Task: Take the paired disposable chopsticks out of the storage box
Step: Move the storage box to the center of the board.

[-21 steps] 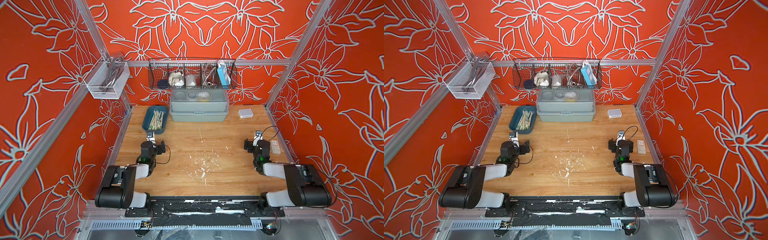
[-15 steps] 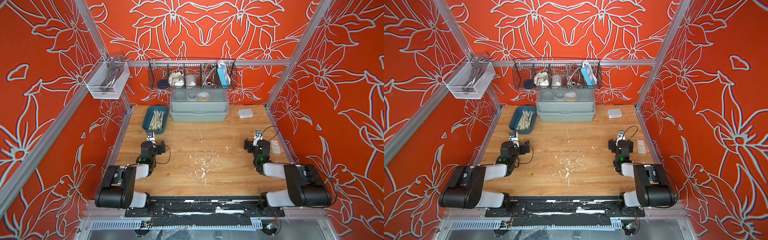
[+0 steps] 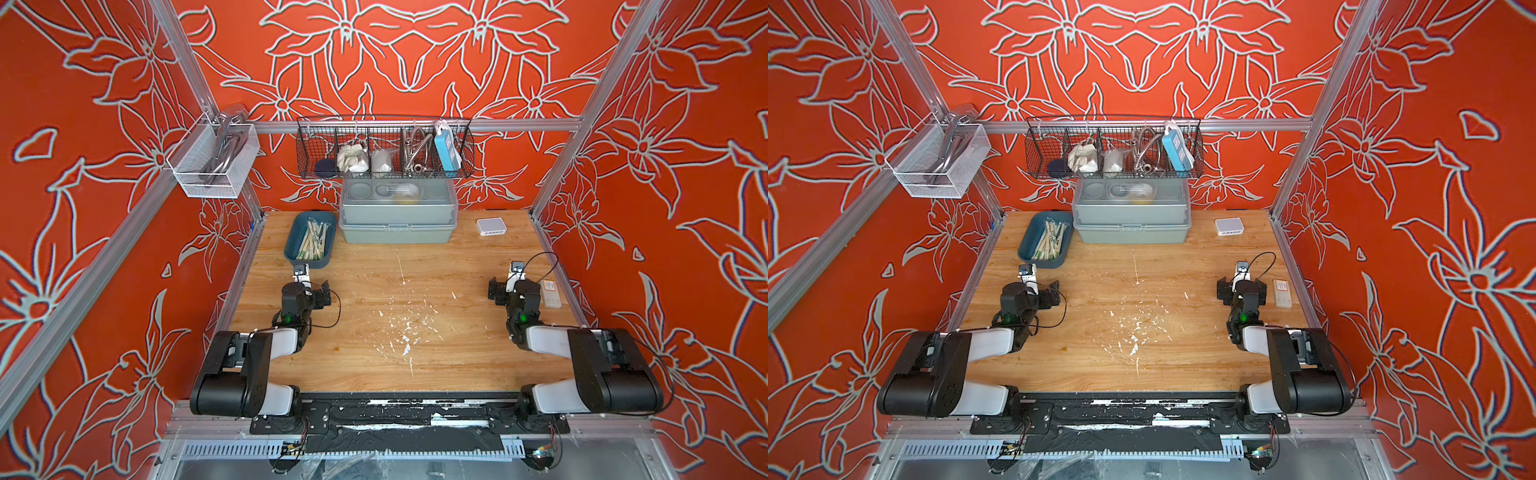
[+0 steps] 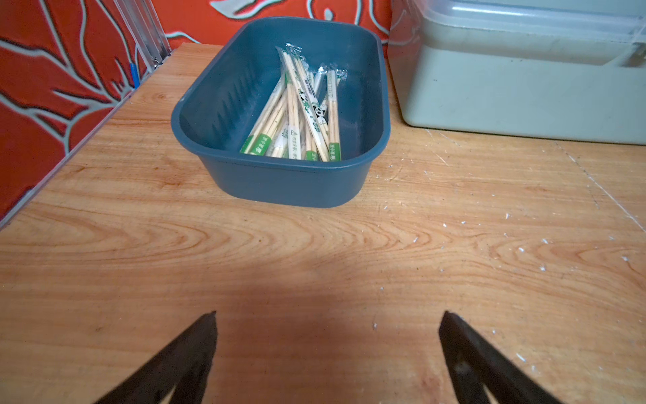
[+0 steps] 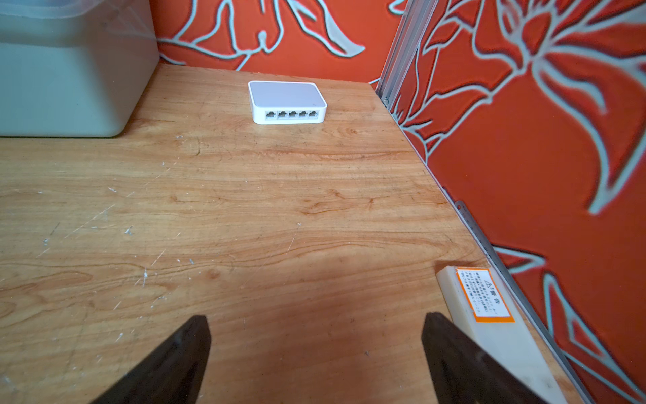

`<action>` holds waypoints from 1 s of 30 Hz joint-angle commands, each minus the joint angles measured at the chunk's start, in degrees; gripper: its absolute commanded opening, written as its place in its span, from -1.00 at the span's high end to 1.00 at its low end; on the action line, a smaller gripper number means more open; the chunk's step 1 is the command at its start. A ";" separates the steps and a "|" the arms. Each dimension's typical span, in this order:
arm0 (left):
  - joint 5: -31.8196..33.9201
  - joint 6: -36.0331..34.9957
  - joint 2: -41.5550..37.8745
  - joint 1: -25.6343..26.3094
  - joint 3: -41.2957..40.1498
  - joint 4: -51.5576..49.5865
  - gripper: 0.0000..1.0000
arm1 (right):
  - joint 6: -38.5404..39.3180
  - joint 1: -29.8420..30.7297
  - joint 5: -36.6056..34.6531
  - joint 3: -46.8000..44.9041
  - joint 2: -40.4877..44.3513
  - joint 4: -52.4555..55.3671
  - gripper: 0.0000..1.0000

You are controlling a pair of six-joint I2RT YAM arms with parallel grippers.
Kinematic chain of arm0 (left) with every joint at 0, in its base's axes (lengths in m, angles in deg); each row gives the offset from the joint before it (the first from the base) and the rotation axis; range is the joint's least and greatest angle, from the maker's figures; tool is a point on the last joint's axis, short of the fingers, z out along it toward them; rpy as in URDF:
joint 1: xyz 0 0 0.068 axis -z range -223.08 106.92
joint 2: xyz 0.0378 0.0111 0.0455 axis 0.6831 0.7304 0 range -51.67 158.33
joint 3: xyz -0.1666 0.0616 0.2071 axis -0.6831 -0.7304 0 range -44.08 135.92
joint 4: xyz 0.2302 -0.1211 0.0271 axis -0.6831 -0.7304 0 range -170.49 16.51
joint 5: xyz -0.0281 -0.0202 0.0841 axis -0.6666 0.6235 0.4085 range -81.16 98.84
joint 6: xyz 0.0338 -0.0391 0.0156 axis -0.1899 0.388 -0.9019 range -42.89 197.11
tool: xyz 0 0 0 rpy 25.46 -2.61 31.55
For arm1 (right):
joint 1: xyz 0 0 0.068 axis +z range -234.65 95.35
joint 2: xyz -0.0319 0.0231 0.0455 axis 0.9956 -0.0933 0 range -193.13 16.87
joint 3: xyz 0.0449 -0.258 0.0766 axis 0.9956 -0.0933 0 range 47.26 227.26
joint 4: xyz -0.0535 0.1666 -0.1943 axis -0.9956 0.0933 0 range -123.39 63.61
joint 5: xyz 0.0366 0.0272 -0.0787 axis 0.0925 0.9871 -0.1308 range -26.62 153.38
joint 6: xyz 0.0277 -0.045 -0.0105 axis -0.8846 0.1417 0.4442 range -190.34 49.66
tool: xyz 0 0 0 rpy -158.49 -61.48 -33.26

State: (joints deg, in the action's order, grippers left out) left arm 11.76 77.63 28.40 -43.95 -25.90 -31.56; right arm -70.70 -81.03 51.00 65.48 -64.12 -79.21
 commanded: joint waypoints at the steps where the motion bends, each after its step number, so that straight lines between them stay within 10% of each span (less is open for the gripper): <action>1: 6.33 -1.85 -6.02 3.05 4.18 -9.30 -0.96 | 0.34 0.88 -2.34 1.42 2.21 2.40 -0.99; 4: 13.22 4.09 -14.85 6.49 9.82 -22.04 -0.90 | -1.23 2.58 -2.59 12.30 10.56 26.62 -0.99; 7: 8.90 11.07 -17.87 7.33 17.17 -30.93 -0.67 | -26.57 1.74 0.49 19.12 12.39 37.11 -1.00; 9: 6.47 13.08 -13.94 8.05 26.58 -40.40 -0.64 | -23.65 2.12 20.20 24.01 10.11 37.84 -0.66; 11: 2.71 13.76 -8.16 8.16 36.94 -50.91 -0.57 | -22.66 5.12 24.90 29.71 7.51 43.44 -0.52; 20: 0.21 9.74 20.13 8.07 71.44 -79.81 -0.40 | -19.24 12.43 20.11 31.27 8.00 50.26 -0.47; 30: -0.84 6.50 41.15 6.07 89.89 -89.49 -0.29 | -19.77 14.83 19.12 18.11 19.61 45.19 -0.42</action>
State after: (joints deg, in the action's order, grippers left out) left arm 11.12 85.82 68.00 -37.35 61.05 -115.31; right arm -89.59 -66.84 70.10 86.62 -47.19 -31.32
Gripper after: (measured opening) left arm 0.656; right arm 0.710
